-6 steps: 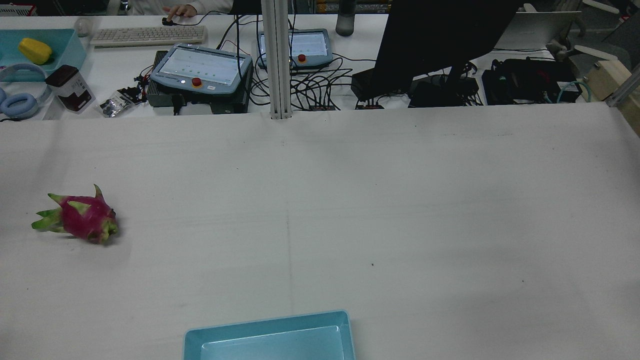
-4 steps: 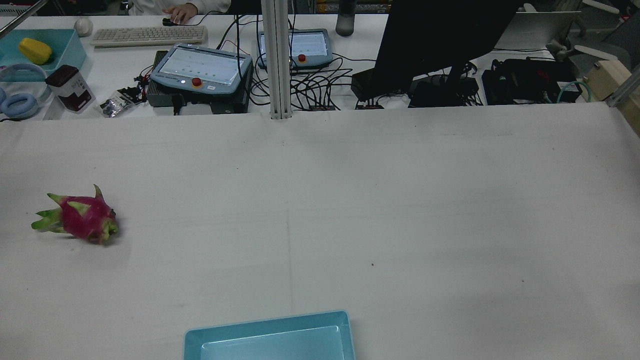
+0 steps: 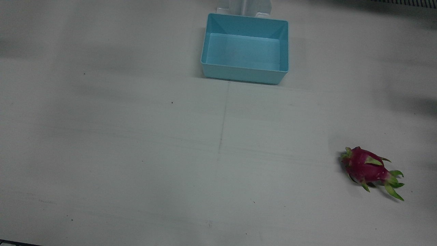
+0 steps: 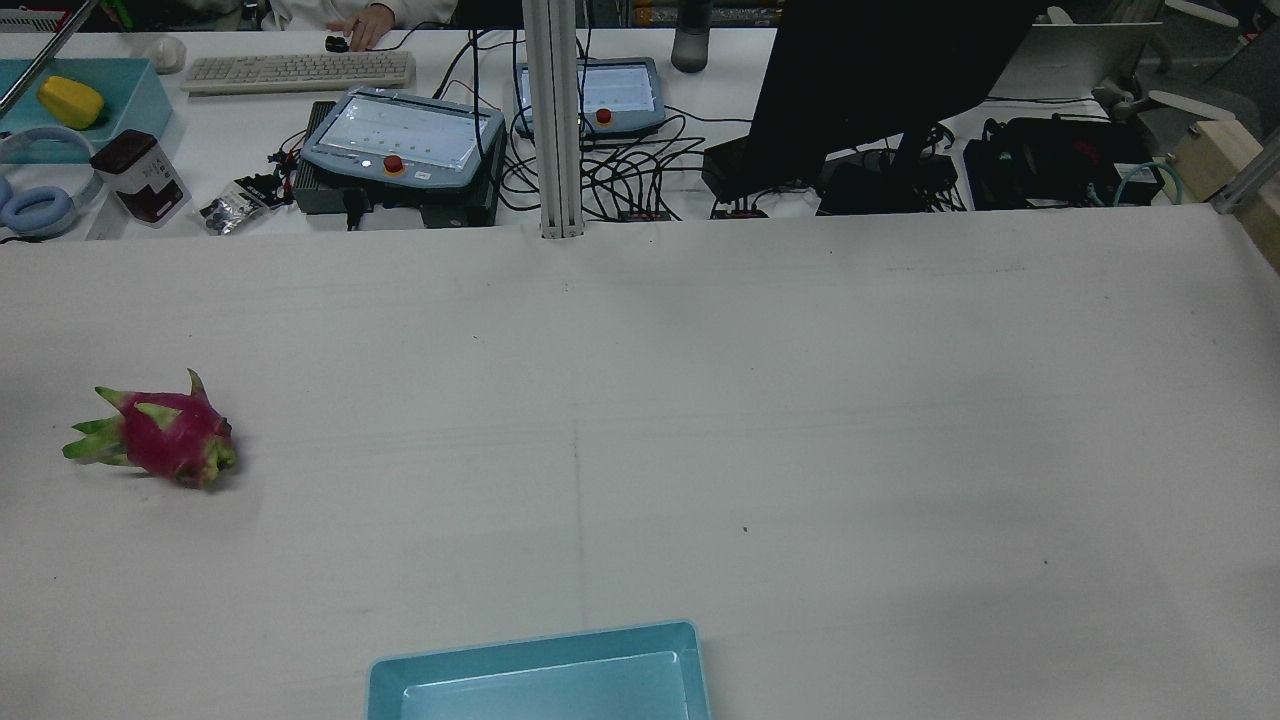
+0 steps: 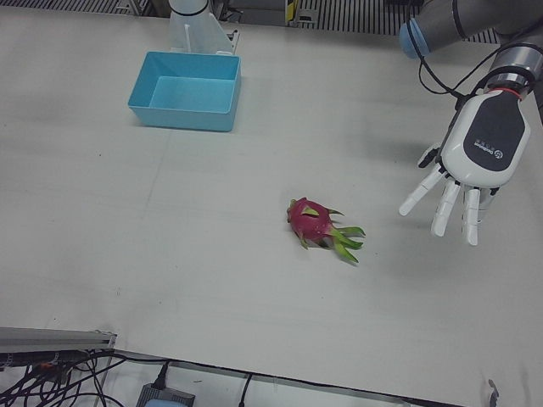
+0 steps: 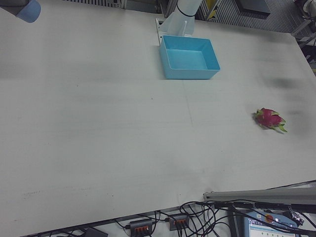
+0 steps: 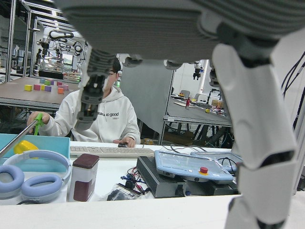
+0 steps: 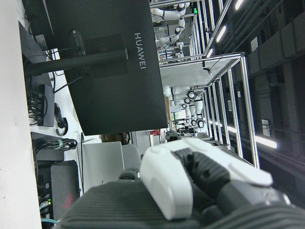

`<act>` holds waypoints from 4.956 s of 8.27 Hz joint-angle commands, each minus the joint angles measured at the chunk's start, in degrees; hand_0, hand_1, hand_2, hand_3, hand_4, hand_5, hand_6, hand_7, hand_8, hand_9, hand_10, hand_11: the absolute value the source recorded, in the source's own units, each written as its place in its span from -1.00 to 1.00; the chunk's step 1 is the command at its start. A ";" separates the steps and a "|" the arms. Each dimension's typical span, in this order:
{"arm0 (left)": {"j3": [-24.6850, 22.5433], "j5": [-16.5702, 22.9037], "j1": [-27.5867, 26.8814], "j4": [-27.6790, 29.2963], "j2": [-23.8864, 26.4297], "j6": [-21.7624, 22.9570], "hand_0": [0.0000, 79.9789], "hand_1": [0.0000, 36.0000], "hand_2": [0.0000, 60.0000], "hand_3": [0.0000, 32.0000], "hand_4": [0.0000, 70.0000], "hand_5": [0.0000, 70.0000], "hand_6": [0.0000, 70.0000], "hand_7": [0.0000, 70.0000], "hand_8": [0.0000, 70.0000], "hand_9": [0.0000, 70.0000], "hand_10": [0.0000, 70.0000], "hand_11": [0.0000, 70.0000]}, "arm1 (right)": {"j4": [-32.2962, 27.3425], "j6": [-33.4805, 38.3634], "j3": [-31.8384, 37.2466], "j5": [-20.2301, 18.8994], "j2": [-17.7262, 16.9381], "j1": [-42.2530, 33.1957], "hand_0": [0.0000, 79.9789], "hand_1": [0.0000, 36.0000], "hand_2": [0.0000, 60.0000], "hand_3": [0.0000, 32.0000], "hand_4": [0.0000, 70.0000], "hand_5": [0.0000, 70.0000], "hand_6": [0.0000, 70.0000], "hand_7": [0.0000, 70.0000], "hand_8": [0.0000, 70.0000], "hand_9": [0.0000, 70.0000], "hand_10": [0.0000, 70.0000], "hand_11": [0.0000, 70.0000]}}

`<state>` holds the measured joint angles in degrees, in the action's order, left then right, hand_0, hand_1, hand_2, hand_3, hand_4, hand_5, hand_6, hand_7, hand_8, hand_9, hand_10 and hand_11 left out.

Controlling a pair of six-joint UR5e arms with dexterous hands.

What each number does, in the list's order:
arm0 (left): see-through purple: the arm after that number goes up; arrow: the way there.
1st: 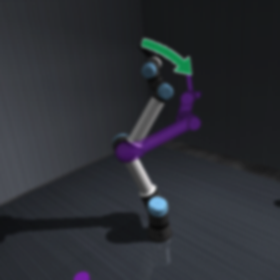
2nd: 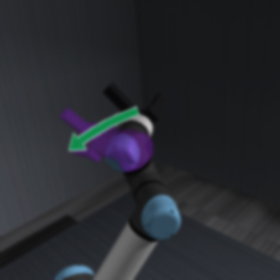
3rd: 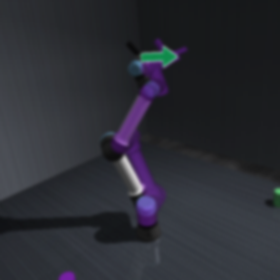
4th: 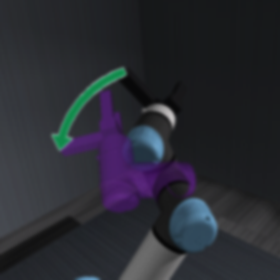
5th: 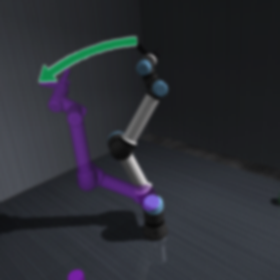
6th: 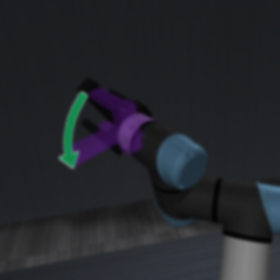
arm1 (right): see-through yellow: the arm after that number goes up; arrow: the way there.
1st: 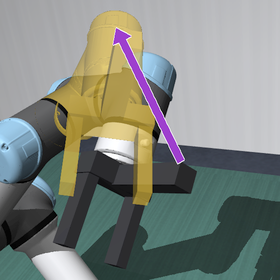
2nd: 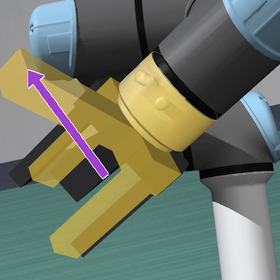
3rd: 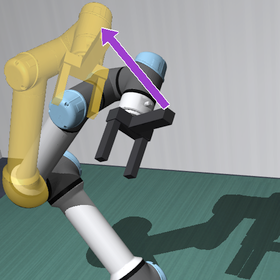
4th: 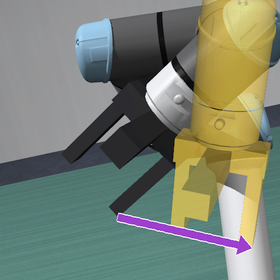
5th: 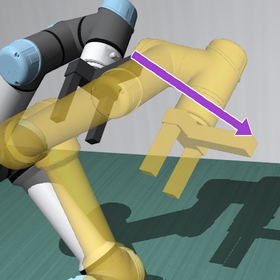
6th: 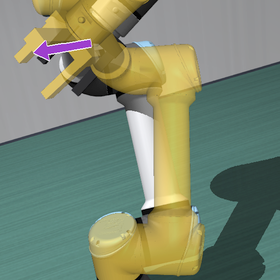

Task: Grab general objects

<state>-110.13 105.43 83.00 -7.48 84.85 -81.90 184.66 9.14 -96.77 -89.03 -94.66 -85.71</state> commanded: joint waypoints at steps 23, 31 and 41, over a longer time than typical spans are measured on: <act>10.72 -11.90 -27.02 4.75 9.19 -10.30 0.24 -0.12 -0.94 1.00 -1.00 -1.00 -1.00 -1.00 -1.00 -1.00 -1.00 -1.00 | 0.00 0.09 -0.09 0.00 0.00 -0.07 -1.00 -1.00 -1.00 -1.00 -1.00 -1.00 -1.00 -1.00 -1.00 -1.00 -1.00 -1.00; 13.10 -17.52 -32.82 4.58 9.19 -15.03 0.23 -0.18 -0.94 1.00 -1.00 -1.00 -1.00 -1.00 -1.00 -1.00 -1.00 -1.00 | 0.00 0.09 -0.09 0.00 0.00 -0.07 -1.00 -1.00 -1.00 -1.00 -1.00 -1.00 -1.00 -1.00 -1.00 -1.00 -1.00 -1.00; 13.19 -20.52 -33.43 2.73 9.37 -17.94 0.27 -0.07 -0.84 0.41 -0.85 -1.00 -1.00 -0.93 -1.00 -1.00 -1.00 -1.00 | 0.00 0.00 -0.09 0.00 0.00 -0.07 -1.00 -1.00 -1.00 -1.00 -1.00 -1.00 -1.00 -1.00 -1.00 -1.00 -1.00 -1.00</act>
<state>-96.99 85.10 49.94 -4.25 94.20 -99.64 184.66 9.22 -96.77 -89.08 -94.66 -85.74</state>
